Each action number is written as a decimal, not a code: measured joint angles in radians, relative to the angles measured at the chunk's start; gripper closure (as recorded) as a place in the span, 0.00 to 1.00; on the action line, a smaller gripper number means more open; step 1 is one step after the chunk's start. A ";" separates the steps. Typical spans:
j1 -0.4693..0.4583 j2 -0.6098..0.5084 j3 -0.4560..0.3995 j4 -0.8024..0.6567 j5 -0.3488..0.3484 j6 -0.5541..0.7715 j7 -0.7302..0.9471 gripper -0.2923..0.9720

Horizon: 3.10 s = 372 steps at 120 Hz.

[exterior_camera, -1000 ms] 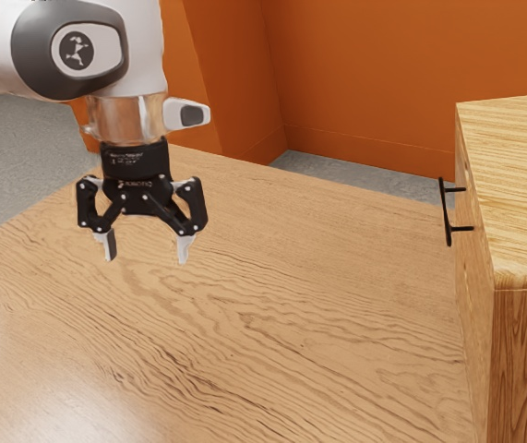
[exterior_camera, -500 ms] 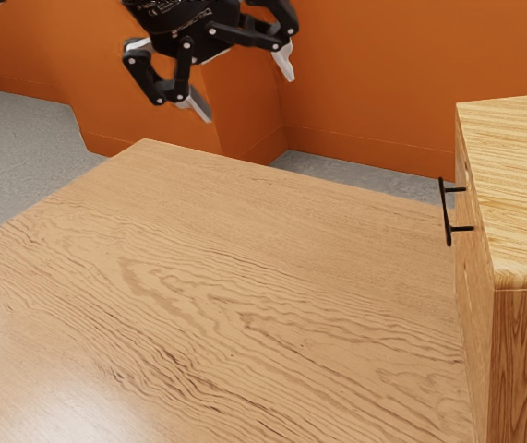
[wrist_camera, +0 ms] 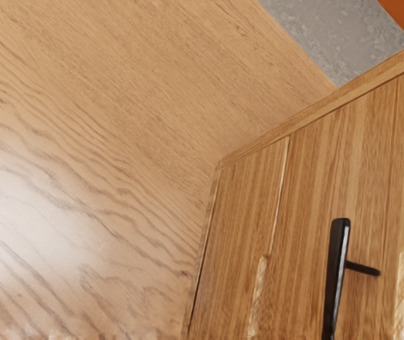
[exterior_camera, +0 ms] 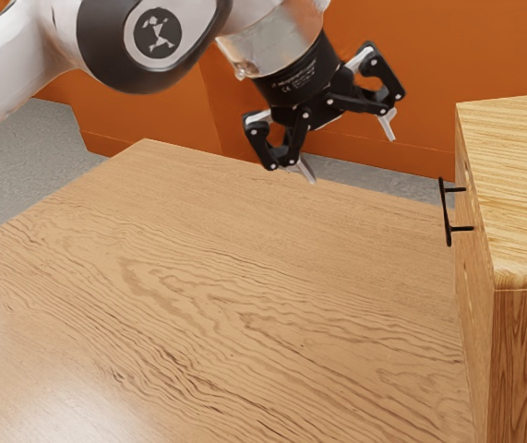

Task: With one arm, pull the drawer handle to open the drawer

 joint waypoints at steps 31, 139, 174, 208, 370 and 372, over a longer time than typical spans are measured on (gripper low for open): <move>-0.046 -0.002 0.001 -0.048 -0.007 0.017 -0.035 0.23; -0.143 -0.046 0.011 -0.116 -0.023 0.023 -0.083 0.23; -0.140 0.001 0.011 -0.105 -0.024 0.025 -0.087 0.23; -0.131 0.009 0.012 -0.109 -0.023 0.028 -0.090 0.23; -0.054 0.132 0.005 -0.016 -0.061 0.044 -0.069 0.23; -0.053 0.132 0.005 -0.017 -0.061 0.043 -0.068 0.23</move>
